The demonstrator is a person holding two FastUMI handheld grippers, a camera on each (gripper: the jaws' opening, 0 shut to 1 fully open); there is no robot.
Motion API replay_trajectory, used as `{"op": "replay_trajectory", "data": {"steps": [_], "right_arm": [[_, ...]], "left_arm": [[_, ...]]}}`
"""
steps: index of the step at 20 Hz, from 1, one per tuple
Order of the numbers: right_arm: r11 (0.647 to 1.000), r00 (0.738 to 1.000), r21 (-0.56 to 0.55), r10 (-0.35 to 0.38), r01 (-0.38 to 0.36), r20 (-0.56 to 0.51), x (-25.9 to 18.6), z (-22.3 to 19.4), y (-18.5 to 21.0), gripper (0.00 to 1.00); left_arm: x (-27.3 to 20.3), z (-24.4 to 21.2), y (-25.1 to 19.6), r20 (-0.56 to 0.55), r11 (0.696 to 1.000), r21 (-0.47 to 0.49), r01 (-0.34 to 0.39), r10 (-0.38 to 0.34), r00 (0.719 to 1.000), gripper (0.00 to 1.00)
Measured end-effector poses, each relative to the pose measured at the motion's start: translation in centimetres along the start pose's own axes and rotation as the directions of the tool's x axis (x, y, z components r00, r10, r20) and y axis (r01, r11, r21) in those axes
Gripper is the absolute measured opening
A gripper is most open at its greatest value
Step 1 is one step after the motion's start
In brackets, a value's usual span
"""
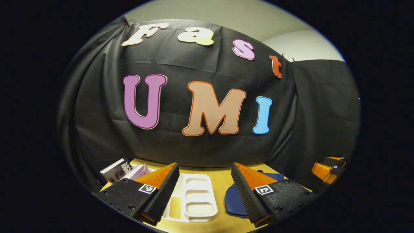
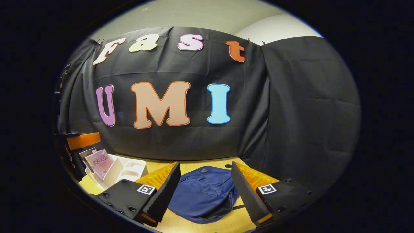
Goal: Open the schoolbag, grab two books from the bookshelf and put them into the schoolbag.
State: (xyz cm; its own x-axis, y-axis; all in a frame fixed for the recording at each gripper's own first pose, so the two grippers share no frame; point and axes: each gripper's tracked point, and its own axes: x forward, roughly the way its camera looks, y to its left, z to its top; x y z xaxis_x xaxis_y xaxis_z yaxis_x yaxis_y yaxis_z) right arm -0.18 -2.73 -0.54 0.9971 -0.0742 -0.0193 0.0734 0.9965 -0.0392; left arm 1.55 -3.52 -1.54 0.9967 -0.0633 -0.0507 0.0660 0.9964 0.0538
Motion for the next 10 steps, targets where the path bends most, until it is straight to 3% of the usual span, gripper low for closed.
{"op": "replay_trajectory", "data": {"steps": [10], "right_arm": [[0.992, 0.999, -0.123, -0.028, 0.023, -0.045, 0.9, -2.7, 0.8, 0.99]], "left_arm": [[-1.6, -0.5, 4.9, -0.01, 0.994, 0.0, -0.106, 0.106, 0.994, 0.94]]}}
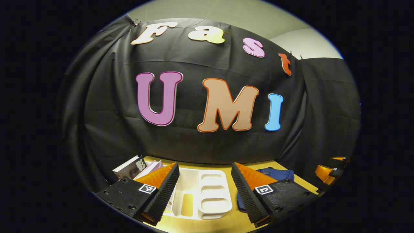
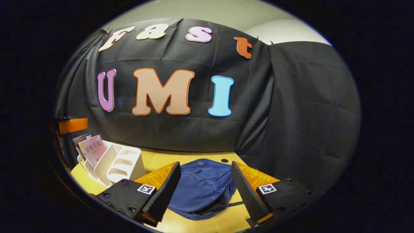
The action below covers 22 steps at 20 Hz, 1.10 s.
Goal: Open the schoolbag, grab two books from the bookshelf and put them into the schoolbag.
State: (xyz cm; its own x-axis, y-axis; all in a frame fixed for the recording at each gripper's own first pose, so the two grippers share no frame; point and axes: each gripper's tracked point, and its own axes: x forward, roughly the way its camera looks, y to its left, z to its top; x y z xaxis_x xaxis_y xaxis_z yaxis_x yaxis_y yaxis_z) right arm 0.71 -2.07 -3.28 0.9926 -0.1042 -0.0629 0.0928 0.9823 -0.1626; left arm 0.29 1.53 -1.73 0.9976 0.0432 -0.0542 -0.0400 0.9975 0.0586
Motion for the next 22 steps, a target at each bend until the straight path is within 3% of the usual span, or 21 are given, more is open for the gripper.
{"op": "replay_trajectory", "data": {"steps": [4, 6, 10, 11, 16, 17, 19, 22], "right_arm": [[0.993, 1.0, -0.114, -0.004, 0.004, 0.005, 0.3, -1.2, 1.5, 1.0], [0.981, 1.0, -0.195, 0.0, 0.001, 0.004, 0.1, -2.0, 2.4, 1.0], [0.937, 1.0, -0.349, 0.019, -0.025, -0.021, 0.2, -4.4, 5.0, 1.0], [0.921, 1.0, -0.388, 0.018, -0.023, -0.017, 0.2, -4.8, 5.6, 0.96], [0.808, 1.0, -0.589, -0.016, 0.006, -0.012, 0.5, -7.4, 7.6, 1.0], [0.777, 1.0, -0.63, -0.013, 0.005, -0.008, 0.6, -7.8, 8.1, 0.96], [0.716, 1.0, -0.698, -0.003, -0.005, -0.011, 0.5, -9.3, 9.2, 1.0], [0.653, 0.999, -0.757, 0.009, -0.033, -0.037, 0.2, -12.3, 10.7, 0.96]], "left_arm": [[-0.9, 0.1, 3.0, -0.002, 0.998, 0.016, -0.062, 0.062, 0.998, 0.91], [-1.3, -0.1, 4.4, -0.012, 0.996, 0.021, -0.086, 0.086, 0.996, 0.94], [-2.4, -0.6, 6.9, -0.022, 0.992, 0.035, -0.122, 0.122, 0.992, 0.94], [-2.7, -0.7, 7.5, -0.025, 0.991, 0.039, -0.129, 0.13, 0.991, 0.94], [-3.7, -1.1, 10.2, -0.038, 0.985, 0.049, -0.166, 0.168, 0.985, 0.94], [-4.0, -1.2, 10.9, -0.04, 0.983, 0.054, -0.175, 0.177, 0.983, 0.94], [-4.1, -1.5, 11.7, -0.051, 0.982, 0.058, -0.181, 0.184, 0.982, 0.94], [-4.2, -2.3, 12.6, -0.074, 0.983, 0.055, -0.176, 0.179, 0.981, 0.94]]}}
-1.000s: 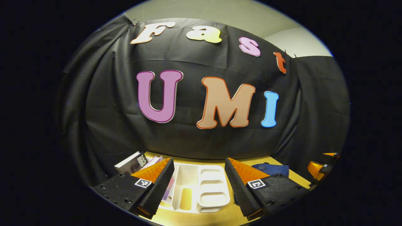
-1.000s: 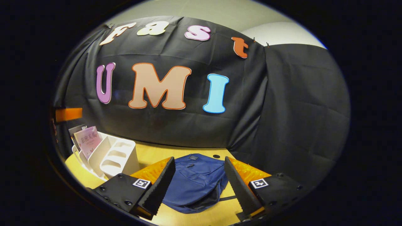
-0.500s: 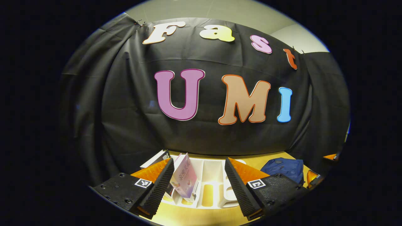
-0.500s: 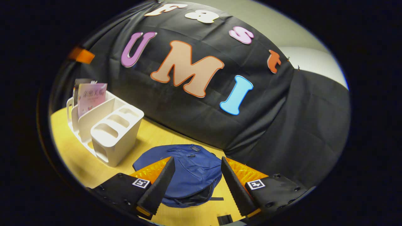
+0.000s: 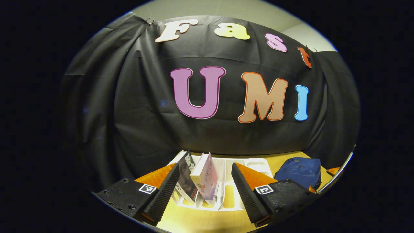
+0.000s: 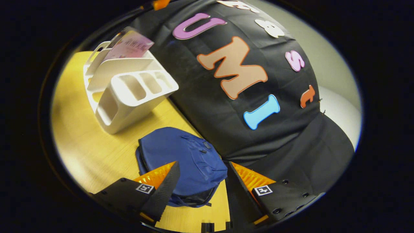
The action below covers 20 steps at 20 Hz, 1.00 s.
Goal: Open the schoolbag, grab two books from the bookshelf and put them into the schoolbag.
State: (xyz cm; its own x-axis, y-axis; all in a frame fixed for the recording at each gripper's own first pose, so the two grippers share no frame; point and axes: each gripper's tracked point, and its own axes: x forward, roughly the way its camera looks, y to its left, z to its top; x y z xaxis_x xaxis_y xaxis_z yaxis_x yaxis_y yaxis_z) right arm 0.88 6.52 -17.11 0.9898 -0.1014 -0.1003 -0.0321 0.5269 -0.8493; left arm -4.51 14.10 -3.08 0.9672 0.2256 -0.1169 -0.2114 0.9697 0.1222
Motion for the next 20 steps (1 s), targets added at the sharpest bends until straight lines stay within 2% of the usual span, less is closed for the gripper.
{"op": "replay_trajectory", "data": {"steps": [4, 5, 7, 9, 10, 11, 12, 17, 18, 20], "right_arm": [[0.997, 0.999, -0.073, 0.029, -0.03, -0.025, 0.2, -1.1, 3.1, 0.96], [0.996, 0.999, -0.082, 0.032, -0.035, -0.035, 0.4, -1.4, 3.7, 1.0], [0.994, 0.997, -0.098, 0.044, -0.05, -0.06, 0.7, -2.0, 5.0, 0.96], [0.991, 0.996, -0.124, 0.047, -0.055, -0.073, 1.1, -2.3, 6.1, 1.0], [0.989, 0.996, -0.137, 0.047, -0.057, -0.075, 1.4, -2.6, 6.6, 0.97], [0.987, 0.996, -0.151, 0.048, -0.059, -0.08, 1.7, -2.9, 7.1, 1.0], [0.985, 0.996, -0.165, 0.045, -0.058, -0.083, 2.2, -3.0, 7.4, 0.97], [0.977, 0.993, -0.203, 0.041, -0.062, -0.108, 3.6, -4.0, 7.9, 0.96], [0.977, 0.994, -0.206, 0.034, -0.055, -0.105, 3.9, -3.9, 7.6, 1.0], [0.976, 0.995, -0.212, 0.028, -0.048, -0.098, 4.4, -3.6, 7.0, 0.96]], "left_arm": [[0.0, -0.5, 1.1, -0.01, 1.0, 0.027, 0.0, 0.0, 1.0, 0.97], [0.0, -0.7, 1.3, -0.017, 0.999, 0.036, 0.0, 0.001, 1.0, 0.92], [0.0, -1.1, 1.8, -0.029, 0.999, 0.042, 0.001, 0.0, 1.0, 0.95], [0.1, -1.6, 2.1, -0.049, 0.999, 0.04, -0.002, 0.004, 0.999, 0.94], [0.1, -1.9, 2.2, -0.055, 0.999, 0.037, -0.002, 0.004, 0.998, 0.95], [0.2, -1.9, 2.2, -0.058, 0.999, 0.033, -0.001, 0.003, 0.998, 0.92], [0.3, -2.2, 2.4, -0.064, 0.999, 0.032, -0.001, 0.003, 0.998, 0.92], [0.8, -2.5, 2.7, -0.071, 0.999, 0.051, 0.004, 0.0, 0.997, 0.95], [0.8, -2.6, 2.7, -0.07, 0.999, 0.048, 0.003, 0.0, 0.998, 0.95], [0.9, -2.7, 2.8, -0.07, 0.999, 0.035, 0.002, 0.0, 0.998, 0.94]]}}
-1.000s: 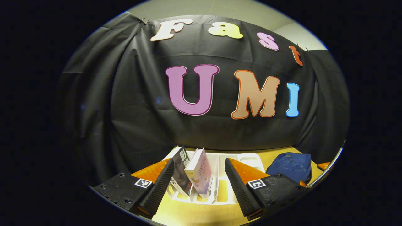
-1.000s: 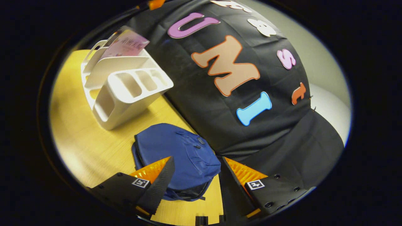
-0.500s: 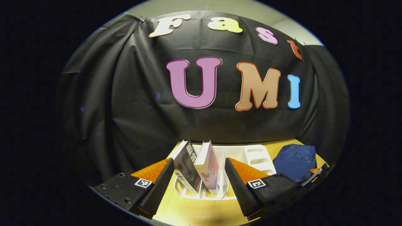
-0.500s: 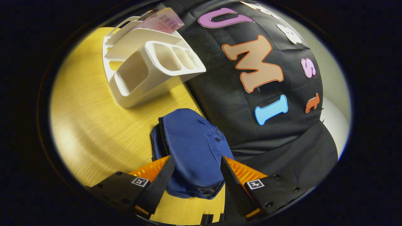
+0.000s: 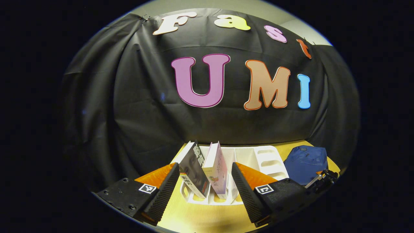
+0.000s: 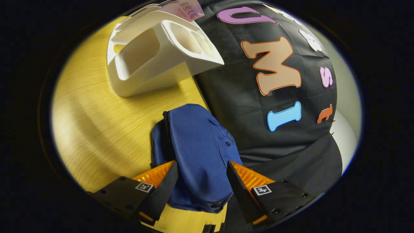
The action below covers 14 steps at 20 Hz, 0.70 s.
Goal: Open the schoolbag, grab two books from the bookshelf and put them into the schoolbag.
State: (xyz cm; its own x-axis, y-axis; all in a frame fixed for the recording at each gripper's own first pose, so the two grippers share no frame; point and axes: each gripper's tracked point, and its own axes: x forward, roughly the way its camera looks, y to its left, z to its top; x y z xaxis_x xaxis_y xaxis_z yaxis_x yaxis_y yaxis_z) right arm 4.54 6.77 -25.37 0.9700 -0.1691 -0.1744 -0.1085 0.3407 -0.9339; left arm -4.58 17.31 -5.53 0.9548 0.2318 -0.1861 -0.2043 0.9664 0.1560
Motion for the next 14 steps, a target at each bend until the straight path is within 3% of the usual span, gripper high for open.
{"op": "replay_trajectory", "data": {"steps": [1, 2, 3, 6, 9, 14], "right_arm": [[1.0, 1.0, -0.006, -0.003, 0.003, 0.003, 0.2, 0.2, -0.3, 1.0], [1.0, 1.0, -0.013, -0.004, 0.005, 0.006, 0.2, 0.1, -0.2, 0.96], [1.0, 1.0, -0.016, -0.001, 0.001, 0.005, 0.2, -0.2, 0.0, 1.0], [0.999, 1.0, -0.039, 0.012, -0.012, 0.003, 0.3, -0.4, 0.7, 0.96], [0.997, 1.0, -0.076, 0.025, -0.024, 0.008, 0.0, -0.5, 2.4, 1.0], [0.995, 0.999, -0.092, 0.028, -0.026, 0.019, -0.3, -0.4, 3.5, 1.0]], "left_arm": [[0.1, -0.1, 0.1, -0.002, 1.0, -0.008, 0.0, 0.0, 1.0, 0.95], [0.1, -0.3, 0.1, -0.007, 1.0, -0.015, 0.0, 0.0, 1.0, 0.94], [0.2, -0.4, 0.3, -0.011, 1.0, -0.021, -0.002, 0.002, 1.0, 0.94], [0.3, -1.0, 0.7, -0.022, 0.999, -0.029, -0.015, 0.014, 1.0, 0.95], [0.0, -0.7, 1.7, -0.015, 0.999, -0.007, -0.044, 0.044, 0.999, 0.95], [0.1, -0.2, 0.8, 0.002, 1.0, -0.009, -0.028, 0.028, 1.0, 0.94]]}}
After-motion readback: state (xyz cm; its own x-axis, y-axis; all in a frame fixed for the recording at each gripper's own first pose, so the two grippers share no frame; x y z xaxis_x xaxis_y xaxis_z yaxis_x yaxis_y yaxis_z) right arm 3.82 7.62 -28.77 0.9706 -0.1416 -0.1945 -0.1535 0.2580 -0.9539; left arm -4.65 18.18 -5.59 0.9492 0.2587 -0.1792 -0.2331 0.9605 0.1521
